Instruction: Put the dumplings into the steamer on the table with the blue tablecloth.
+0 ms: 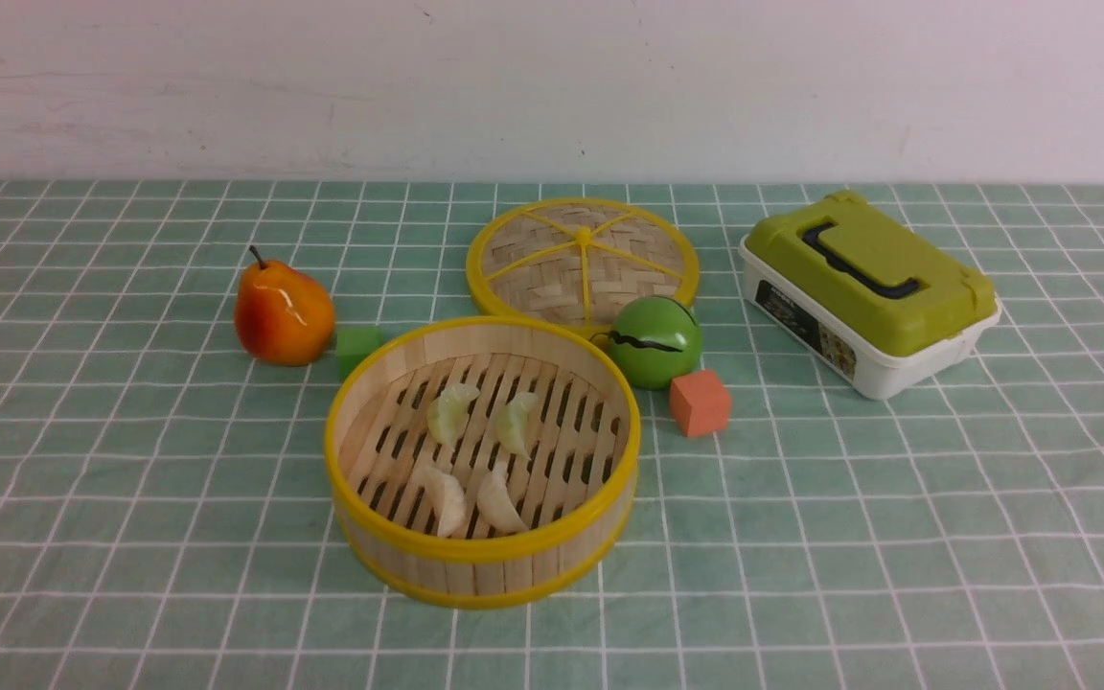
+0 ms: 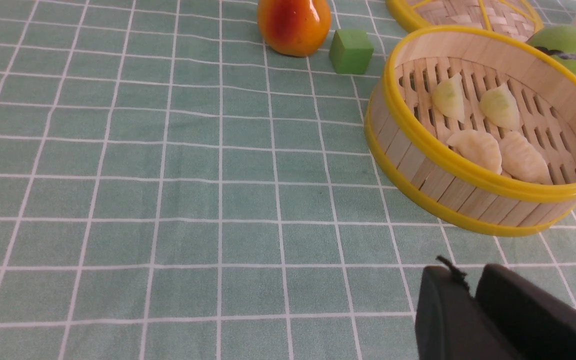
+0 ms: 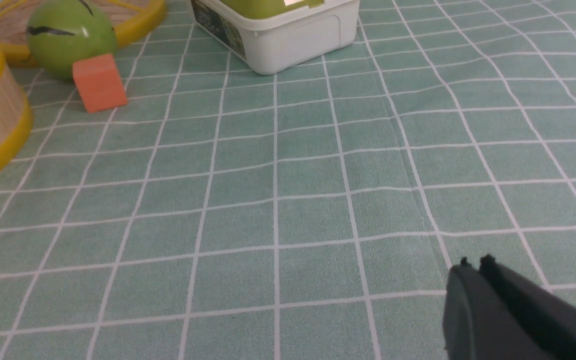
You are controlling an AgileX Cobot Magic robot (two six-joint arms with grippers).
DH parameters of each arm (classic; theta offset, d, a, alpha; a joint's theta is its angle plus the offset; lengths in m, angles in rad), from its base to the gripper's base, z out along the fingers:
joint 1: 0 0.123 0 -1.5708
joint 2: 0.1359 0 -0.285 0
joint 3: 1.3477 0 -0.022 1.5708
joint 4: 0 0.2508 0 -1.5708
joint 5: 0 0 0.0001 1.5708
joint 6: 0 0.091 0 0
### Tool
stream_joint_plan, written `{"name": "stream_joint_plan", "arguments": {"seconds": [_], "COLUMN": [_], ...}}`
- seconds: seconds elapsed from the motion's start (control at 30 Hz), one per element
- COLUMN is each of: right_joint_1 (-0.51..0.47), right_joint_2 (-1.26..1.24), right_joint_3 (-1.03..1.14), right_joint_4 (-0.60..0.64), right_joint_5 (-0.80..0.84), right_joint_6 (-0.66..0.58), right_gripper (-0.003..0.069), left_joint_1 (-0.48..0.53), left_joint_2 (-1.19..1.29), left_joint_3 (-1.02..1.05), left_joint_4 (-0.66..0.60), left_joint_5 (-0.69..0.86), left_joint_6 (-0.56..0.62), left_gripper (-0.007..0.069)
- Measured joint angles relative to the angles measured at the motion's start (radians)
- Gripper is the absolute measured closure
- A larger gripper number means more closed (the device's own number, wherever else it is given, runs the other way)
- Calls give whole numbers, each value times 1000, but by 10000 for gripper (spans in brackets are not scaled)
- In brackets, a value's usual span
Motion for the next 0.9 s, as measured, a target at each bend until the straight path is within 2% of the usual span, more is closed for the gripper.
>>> {"name": "stream_joint_plan", "arguments": {"seconds": [0.67,0.83,0.9], "right_joint_1": [0,-1,-1], "right_joint_2": [0,0,0], "right_joint_3": [0,0,0], "right_joint_4": [0,0,0], "right_joint_5": [0,0,1], "right_joint_6": [0,0,0], "right_gripper": [620,618,618], "left_joint_1": [8,142,275], "left_joint_2": [-26,-132,-204], "left_joint_3": [21,43,92], "left_joint_4": [0,-33,-133], "left_joint_5": [-8,-74,-199], "left_joint_6": [2,6,56], "left_gripper": [519,519,532]}}
